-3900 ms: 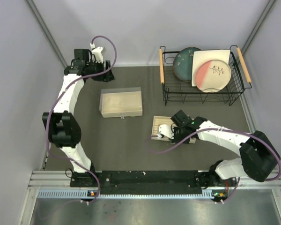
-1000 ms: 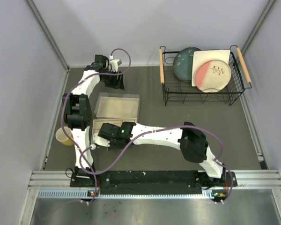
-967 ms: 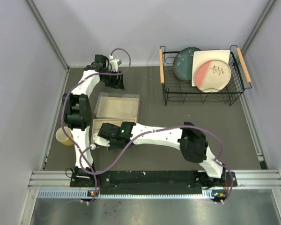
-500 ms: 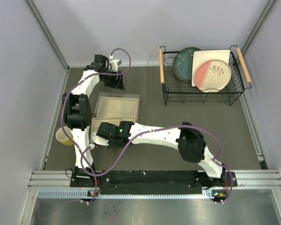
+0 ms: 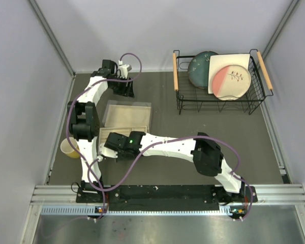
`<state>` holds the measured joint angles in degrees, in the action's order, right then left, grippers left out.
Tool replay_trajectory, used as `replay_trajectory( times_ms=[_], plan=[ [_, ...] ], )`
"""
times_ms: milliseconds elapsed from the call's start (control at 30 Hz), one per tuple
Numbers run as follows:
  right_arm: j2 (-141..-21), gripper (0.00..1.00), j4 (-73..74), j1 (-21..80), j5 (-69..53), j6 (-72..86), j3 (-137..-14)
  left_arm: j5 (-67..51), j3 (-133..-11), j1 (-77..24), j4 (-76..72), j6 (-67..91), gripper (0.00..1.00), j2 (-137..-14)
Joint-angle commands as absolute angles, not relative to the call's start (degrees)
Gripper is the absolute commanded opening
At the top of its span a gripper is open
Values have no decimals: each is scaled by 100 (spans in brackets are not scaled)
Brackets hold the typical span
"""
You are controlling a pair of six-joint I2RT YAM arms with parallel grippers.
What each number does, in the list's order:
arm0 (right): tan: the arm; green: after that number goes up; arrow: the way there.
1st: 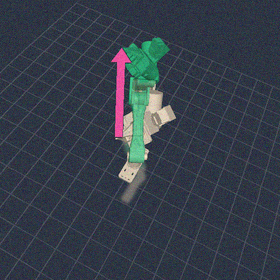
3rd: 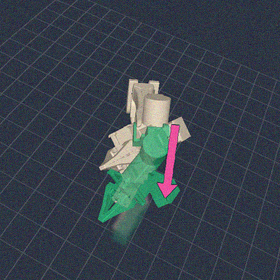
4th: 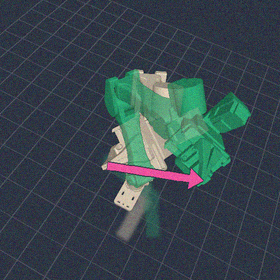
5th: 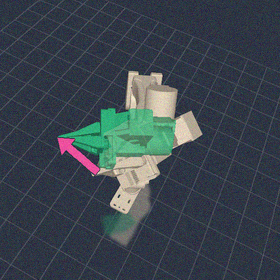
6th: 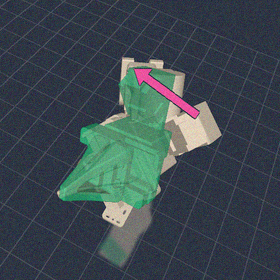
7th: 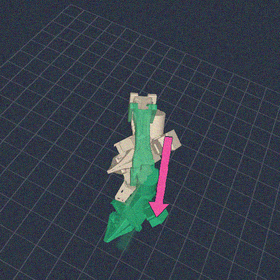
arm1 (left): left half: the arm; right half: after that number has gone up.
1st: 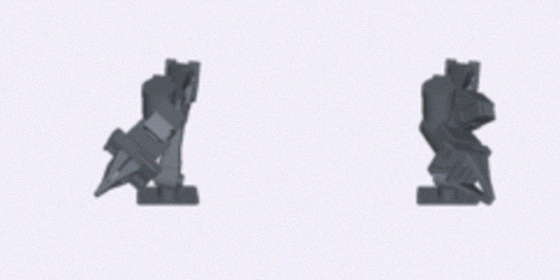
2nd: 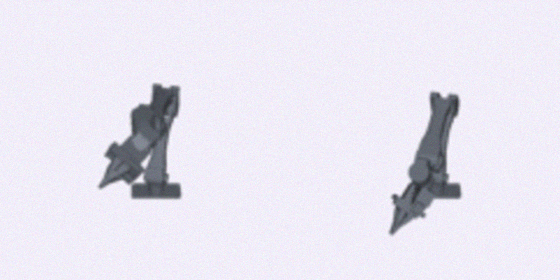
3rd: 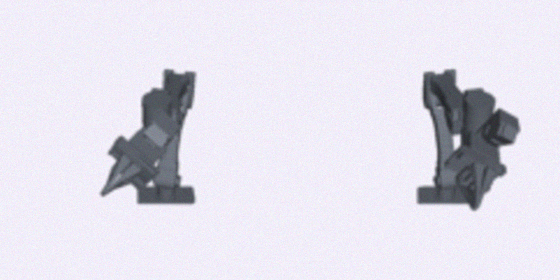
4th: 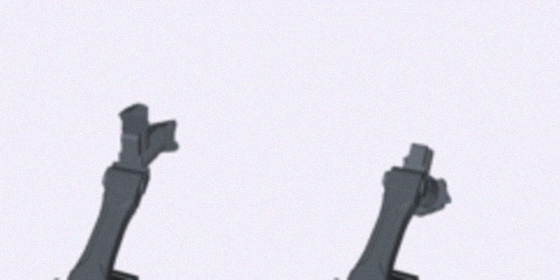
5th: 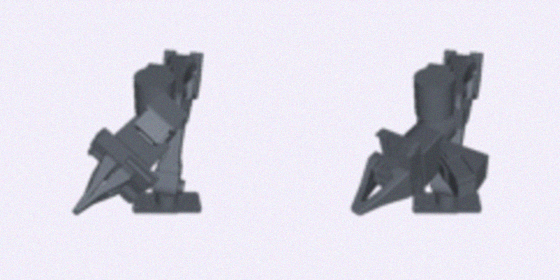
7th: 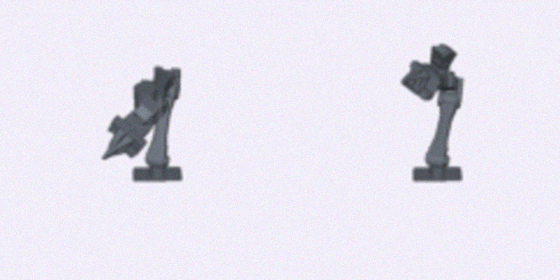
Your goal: Organize the mixed jewelry
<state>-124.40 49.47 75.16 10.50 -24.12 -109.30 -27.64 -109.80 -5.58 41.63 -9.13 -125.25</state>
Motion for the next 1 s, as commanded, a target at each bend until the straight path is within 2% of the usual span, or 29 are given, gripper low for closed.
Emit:
replay_trajectory(
  times_ms=[0,967],
  plan=[
    [-12560,0,4412,7462,1503,-1846,-11215,-2900,-10960,-606,4078,-1002,64,-12525],
    [-12419,0,4430,7005,1415,-1617,-11487,-3102,-10811,-668,4043,-1142,64,-12630]
  ],
)
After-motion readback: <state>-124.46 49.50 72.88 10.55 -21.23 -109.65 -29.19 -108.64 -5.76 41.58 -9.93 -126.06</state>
